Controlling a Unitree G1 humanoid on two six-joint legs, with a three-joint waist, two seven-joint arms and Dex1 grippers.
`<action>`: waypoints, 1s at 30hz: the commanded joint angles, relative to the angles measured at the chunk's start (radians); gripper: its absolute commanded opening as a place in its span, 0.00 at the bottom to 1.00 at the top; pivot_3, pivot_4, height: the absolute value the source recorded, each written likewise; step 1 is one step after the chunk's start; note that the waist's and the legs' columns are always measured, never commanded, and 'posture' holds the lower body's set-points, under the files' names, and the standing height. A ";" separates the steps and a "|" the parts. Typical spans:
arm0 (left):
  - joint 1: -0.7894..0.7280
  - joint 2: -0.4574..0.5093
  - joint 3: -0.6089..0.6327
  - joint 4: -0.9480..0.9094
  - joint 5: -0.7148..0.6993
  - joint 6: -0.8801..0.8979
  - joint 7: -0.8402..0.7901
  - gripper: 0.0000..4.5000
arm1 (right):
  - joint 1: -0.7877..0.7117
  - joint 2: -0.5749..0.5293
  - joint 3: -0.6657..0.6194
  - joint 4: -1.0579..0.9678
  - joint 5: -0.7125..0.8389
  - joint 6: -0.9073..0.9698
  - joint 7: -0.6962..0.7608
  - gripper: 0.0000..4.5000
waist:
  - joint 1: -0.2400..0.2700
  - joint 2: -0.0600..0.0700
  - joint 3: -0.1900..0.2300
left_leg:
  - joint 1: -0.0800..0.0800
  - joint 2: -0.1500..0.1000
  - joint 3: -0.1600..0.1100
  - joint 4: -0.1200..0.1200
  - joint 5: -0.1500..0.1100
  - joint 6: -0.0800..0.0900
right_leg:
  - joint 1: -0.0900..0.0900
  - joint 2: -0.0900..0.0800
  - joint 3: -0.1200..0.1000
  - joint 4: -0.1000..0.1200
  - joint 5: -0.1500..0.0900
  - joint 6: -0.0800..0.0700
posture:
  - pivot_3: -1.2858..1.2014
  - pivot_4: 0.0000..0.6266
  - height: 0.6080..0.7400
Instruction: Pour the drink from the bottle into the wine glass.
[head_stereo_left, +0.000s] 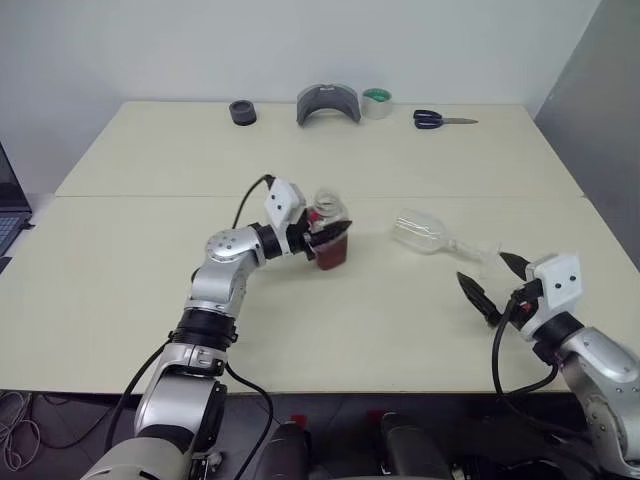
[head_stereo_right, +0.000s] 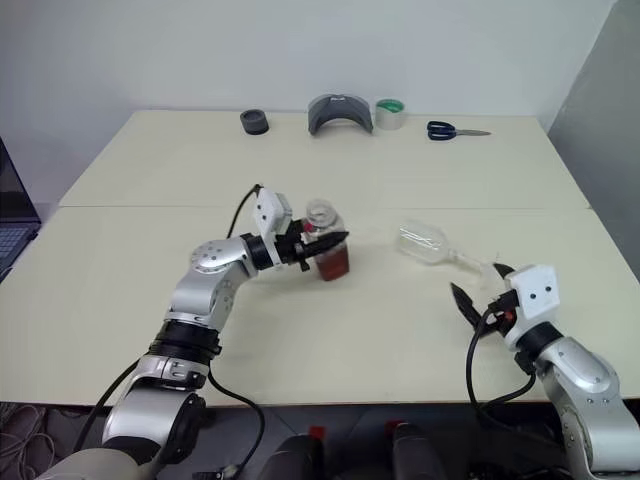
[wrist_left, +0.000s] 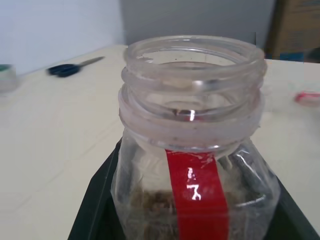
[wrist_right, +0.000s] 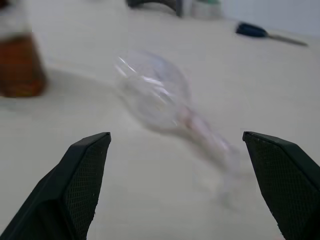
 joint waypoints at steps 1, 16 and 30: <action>-0.040 0.036 0.080 0.032 0.021 -0.017 0.137 0.39 | -0.097 -0.025 0.065 -0.075 0.094 0.087 0.028 1.00 | -0.001 0.000 0.000 | 0.000 0.000 0.000 0.000 0.000 0.000 | 0.000 0.000 0.000 0.000 0.000 0.000 | 0.52 0.24 1.00; -0.036 0.138 0.213 0.102 0.036 0.084 0.437 0.39 | -0.517 0.113 0.410 0.189 -0.031 0.097 0.033 1.00 | 0.000 -0.001 0.000 | -0.001 -0.001 -0.001 0.000 0.000 0.000 | -0.001 -0.001 -0.001 0.000 0.000 0.000 | 0.52 0.24 1.00; 0.034 0.164 0.259 0.018 0.030 0.100 0.552 0.39 | -0.610 0.234 0.473 0.263 -0.074 0.083 0.046 1.00 | -0.010 -0.001 0.000 | -0.001 0.000 -0.001 0.000 0.000 0.000 | -0.002 -0.002 0.000 0.000 0.001 0.000 | 0.52 0.24 1.00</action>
